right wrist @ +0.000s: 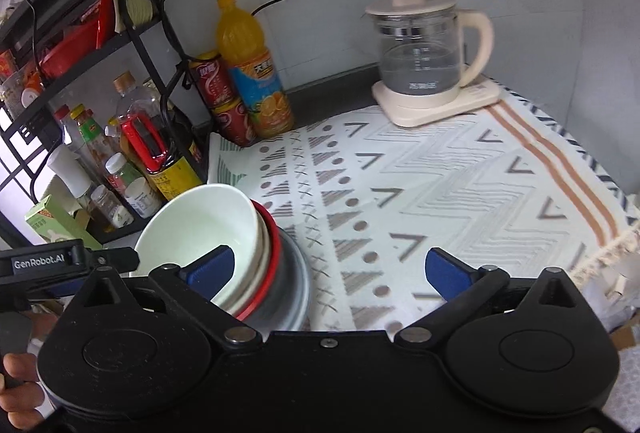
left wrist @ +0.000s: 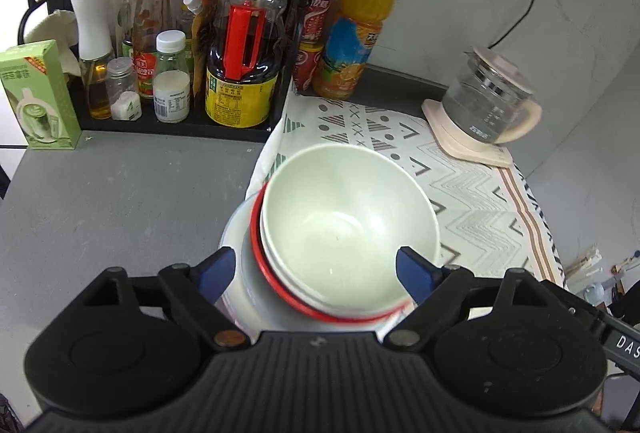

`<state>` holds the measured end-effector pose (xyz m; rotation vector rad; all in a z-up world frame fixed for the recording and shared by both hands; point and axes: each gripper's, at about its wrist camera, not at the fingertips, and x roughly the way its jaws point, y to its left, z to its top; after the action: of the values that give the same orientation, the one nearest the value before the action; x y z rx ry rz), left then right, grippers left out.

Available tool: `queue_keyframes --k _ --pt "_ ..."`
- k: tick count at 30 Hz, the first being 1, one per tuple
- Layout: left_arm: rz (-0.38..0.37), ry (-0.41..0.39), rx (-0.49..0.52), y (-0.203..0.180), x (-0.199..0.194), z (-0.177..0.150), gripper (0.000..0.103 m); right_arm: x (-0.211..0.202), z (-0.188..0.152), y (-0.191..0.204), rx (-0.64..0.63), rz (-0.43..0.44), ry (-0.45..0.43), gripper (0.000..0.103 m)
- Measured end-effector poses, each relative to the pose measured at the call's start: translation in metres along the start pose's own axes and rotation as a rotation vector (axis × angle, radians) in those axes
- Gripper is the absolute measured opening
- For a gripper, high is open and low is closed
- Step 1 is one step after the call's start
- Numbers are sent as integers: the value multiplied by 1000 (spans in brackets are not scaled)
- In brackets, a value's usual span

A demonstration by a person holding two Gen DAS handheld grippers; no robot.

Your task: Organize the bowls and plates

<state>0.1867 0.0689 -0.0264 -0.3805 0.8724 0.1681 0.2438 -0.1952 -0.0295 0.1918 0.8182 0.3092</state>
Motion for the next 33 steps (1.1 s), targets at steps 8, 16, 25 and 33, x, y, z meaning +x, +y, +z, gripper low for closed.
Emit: queue_keyframes --k 8,16,25,33 --pt "-3 -11 63 -6 -43 -33 87 -49 -28 -9 31 -33 -53 103" --pt "-26 -33 88 -3 -78 -61 91 -88 -56 -8 33 -62 -97 103" --pt "-51 -56 113 1 -114 -90 99 -124 -81 2 23 -71 -117 103" --pt "-56 -65 122 9 -137 -111 103 -148 -101 8 13 -85 -125 103"
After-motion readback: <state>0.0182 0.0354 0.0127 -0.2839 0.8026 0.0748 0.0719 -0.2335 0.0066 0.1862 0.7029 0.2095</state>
